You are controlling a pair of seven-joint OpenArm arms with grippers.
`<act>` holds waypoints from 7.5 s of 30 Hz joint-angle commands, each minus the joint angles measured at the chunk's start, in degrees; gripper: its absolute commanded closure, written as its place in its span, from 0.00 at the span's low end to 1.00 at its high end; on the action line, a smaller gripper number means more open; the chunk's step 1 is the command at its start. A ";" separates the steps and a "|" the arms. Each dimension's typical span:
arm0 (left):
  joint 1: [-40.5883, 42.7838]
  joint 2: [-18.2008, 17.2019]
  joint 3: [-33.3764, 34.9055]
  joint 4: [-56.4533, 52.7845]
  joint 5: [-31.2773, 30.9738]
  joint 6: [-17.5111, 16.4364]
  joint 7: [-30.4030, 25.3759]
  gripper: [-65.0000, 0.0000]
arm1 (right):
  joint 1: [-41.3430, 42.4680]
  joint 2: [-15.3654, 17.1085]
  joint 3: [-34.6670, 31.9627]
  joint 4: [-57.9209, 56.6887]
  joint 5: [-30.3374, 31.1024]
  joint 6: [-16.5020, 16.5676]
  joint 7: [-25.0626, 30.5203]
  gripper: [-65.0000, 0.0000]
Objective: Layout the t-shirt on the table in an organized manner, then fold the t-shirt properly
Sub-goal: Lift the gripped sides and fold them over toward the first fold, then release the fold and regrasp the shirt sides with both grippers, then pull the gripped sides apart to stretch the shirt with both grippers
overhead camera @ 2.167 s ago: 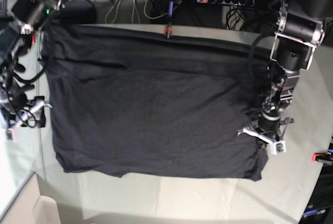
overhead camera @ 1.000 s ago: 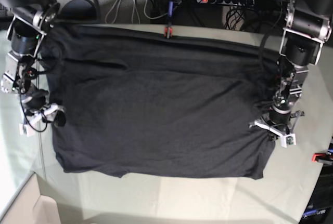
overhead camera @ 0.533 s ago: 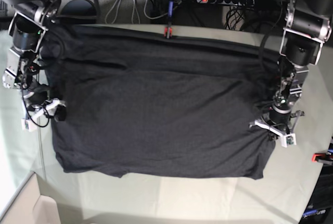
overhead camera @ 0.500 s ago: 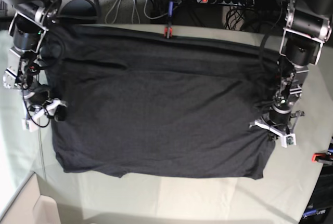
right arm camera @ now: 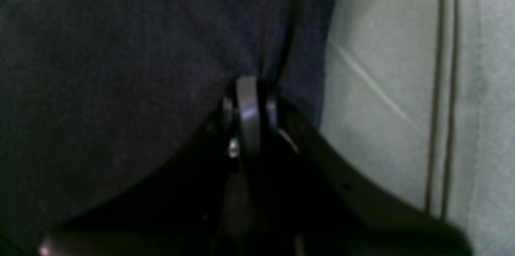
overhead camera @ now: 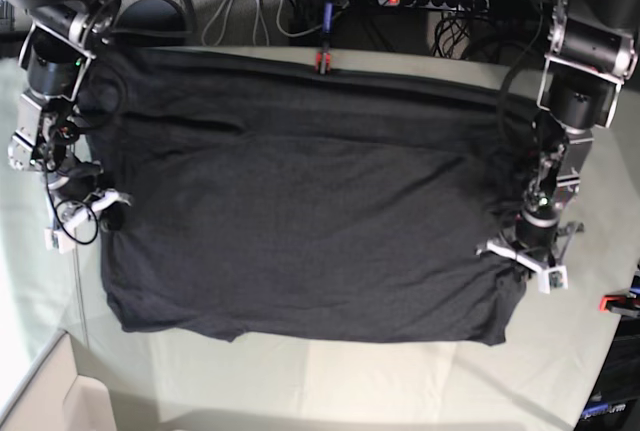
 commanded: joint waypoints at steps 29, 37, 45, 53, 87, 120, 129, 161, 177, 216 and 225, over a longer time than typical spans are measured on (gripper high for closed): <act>11.09 -1.95 -18.27 22.15 0.68 -0.32 12.64 1.00 | -19.11 -3.53 0.29 29.58 4.96 0.41 0.88 1.00; 16.10 -1.95 -18.97 22.24 0.32 -0.32 12.46 1.00 | -22.54 -3.88 0.29 31.34 4.96 0.41 0.88 1.00; 20.32 -1.95 -24.42 26.46 0.68 -0.32 12.64 1.00 | -24.91 -3.71 0.29 31.43 4.87 0.41 0.88 1.00; 20.23 -1.95 -23.98 26.54 0.68 -0.32 12.64 1.00 | -25.70 -3.88 0.29 31.43 4.87 0.41 0.88 1.00; 3.53 -1.59 -26.53 11.86 6.48 -0.41 17.47 0.58 | -23.24 -5.47 6.89 38.20 4.60 0.41 0.71 0.54; -9.66 1.48 -7.28 -19.52 10.52 -0.50 -1.87 0.58 | -19.37 -3.88 -1.20 30.99 4.52 0.41 -2.19 0.54; -9.74 1.66 -7.28 -19.52 10.61 -0.50 -1.52 0.58 | -8.73 -0.63 -1.29 18.07 4.52 0.41 -2.19 0.54; -10.10 1.75 -7.36 -19.79 10.52 -0.41 -1.52 0.58 | -1.08 2.53 -8.06 0.13 4.52 0.41 -1.75 0.89; -10.01 1.57 -7.36 -19.17 10.43 -0.41 -1.60 1.00 | -0.73 2.53 -8.06 0.13 4.52 0.41 -1.75 0.97; -6.93 -1.33 -7.54 15.56 -3.28 0.20 7.89 1.00 | 6.92 2.09 -0.32 11.83 4.87 0.41 -2.19 0.97; -5.35 -0.98 -16.33 16.70 -3.28 -0.15 12.99 1.00 | 3.75 1.65 -0.32 16.92 4.96 0.41 -2.28 0.97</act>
